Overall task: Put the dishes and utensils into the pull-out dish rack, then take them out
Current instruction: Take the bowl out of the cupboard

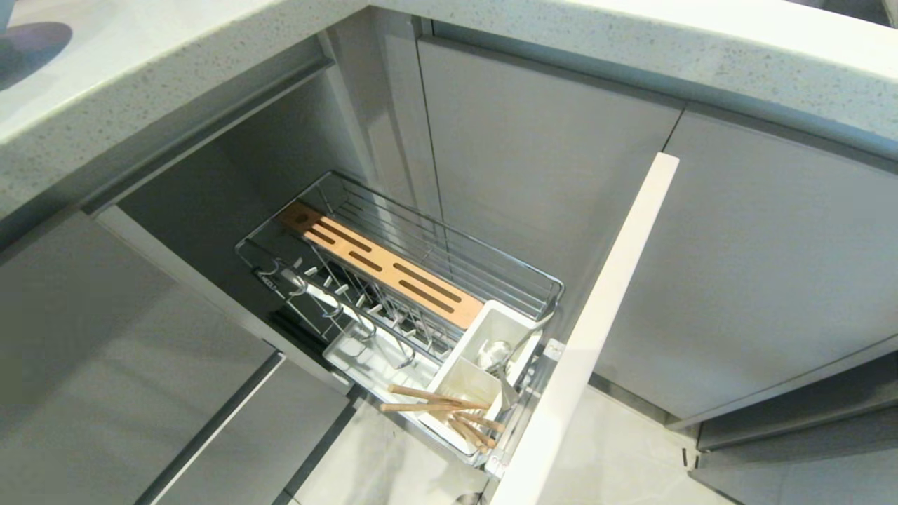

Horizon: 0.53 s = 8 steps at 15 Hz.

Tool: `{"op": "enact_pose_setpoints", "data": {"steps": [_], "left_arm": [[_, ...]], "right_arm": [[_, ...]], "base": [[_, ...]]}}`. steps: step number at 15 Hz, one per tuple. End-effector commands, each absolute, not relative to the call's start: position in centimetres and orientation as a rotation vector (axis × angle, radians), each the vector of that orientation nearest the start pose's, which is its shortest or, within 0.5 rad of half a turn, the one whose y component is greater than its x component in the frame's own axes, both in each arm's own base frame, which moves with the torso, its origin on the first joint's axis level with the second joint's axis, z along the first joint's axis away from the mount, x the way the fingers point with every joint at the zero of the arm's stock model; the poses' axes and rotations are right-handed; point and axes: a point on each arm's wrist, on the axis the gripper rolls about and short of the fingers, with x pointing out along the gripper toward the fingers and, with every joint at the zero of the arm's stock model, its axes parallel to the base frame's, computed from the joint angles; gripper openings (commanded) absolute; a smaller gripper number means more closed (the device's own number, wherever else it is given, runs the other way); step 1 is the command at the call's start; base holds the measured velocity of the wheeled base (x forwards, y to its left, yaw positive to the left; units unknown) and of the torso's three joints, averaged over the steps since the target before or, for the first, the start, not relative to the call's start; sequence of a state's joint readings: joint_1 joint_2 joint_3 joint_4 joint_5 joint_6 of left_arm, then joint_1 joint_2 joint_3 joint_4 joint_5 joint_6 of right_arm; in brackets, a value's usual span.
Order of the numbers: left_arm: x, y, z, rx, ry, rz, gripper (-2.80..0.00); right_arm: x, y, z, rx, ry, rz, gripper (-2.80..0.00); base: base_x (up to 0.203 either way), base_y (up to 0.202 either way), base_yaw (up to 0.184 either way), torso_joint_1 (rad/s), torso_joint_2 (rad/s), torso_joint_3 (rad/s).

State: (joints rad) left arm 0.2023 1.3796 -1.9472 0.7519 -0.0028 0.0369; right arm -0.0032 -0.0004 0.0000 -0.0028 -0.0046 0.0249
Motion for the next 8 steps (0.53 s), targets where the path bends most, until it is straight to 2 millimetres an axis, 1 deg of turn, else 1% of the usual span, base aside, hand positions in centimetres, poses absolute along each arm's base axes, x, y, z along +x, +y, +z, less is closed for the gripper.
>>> {"op": "enact_pose_setpoints", "data": {"steps": [1,2,3,8], "left_arm": [[15.21,3.14,43.07,0.016,0.207,0.198,-2.8],[15.42,3.19,42.98,0.015,0.212,0.2,-2.8],[15.46,3.21,42.98,0.017,0.212,0.205,0.0],[15.59,3.26,43.3,0.025,0.181,0.217,0.0]], "right_arm": [[-2.3,0.0,7.53,0.026,-0.006,-0.008,-2.8],[-2.3,0.0,7.53,0.026,-0.006,-0.008,-2.8],[-2.3,0.0,7.53,0.026,-0.006,-0.008,-2.8],[-2.3,0.0,7.53,0.025,-0.006,-0.008,-2.8]], "base": [[0.0,0.0,0.0,0.0,0.0,0.0],[0.0,0.0,0.0,0.0,0.0,0.0],[0.0,0.0,0.0,0.0,0.0,0.0],[0.0,0.0,0.0,0.0,0.0,0.0]]}}
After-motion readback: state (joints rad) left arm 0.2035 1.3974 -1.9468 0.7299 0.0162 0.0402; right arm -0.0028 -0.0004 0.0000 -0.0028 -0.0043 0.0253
